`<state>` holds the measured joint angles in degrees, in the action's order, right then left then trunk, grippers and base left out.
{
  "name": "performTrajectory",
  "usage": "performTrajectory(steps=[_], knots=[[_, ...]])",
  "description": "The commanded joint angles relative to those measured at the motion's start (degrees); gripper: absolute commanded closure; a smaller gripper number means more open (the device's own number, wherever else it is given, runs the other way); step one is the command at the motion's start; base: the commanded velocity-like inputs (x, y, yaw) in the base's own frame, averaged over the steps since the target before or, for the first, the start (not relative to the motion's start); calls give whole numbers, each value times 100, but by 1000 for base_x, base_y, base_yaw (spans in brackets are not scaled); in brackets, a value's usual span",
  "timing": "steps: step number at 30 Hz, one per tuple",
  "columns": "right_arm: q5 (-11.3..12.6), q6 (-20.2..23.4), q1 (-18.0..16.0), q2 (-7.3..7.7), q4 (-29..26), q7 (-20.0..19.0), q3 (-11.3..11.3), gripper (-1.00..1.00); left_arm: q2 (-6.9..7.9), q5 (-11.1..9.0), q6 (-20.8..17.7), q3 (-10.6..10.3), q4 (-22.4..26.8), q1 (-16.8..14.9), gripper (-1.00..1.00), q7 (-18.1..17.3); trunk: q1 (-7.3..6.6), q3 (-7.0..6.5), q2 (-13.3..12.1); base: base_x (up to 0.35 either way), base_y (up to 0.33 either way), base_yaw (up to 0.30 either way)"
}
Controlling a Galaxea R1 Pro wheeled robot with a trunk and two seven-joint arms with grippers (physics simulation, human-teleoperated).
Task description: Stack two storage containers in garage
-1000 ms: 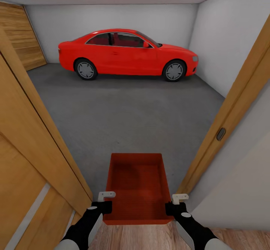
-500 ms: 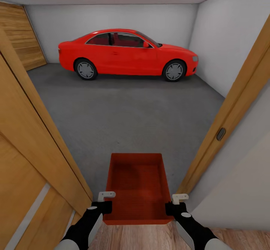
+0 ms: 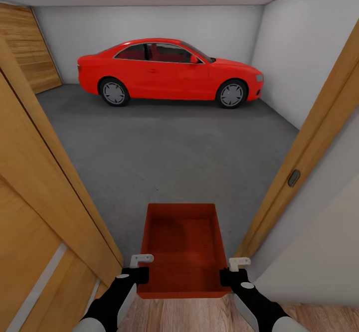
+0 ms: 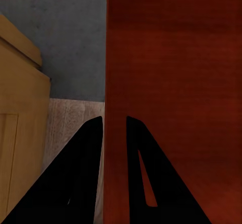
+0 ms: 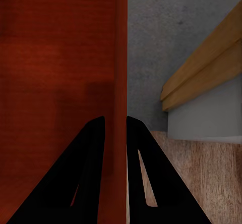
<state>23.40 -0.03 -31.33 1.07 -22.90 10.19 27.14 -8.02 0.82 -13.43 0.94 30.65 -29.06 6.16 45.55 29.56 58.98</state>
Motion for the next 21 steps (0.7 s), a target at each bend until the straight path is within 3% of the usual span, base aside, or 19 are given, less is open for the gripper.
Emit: performTrajectory(steps=[1, 21], knots=[[77, -6, -5, 173, 75, 114, -33, 100, 2, 59, -36, 29, 29, -3, 100, 35, 0, 5, 4, 0, 0, 0], [79, -6, -5, 164, 75, 115, -33, 100, 2, 67, -36, 29, 29, -3, 100, 35, 0, 5, 4, 0, 0, 0]])
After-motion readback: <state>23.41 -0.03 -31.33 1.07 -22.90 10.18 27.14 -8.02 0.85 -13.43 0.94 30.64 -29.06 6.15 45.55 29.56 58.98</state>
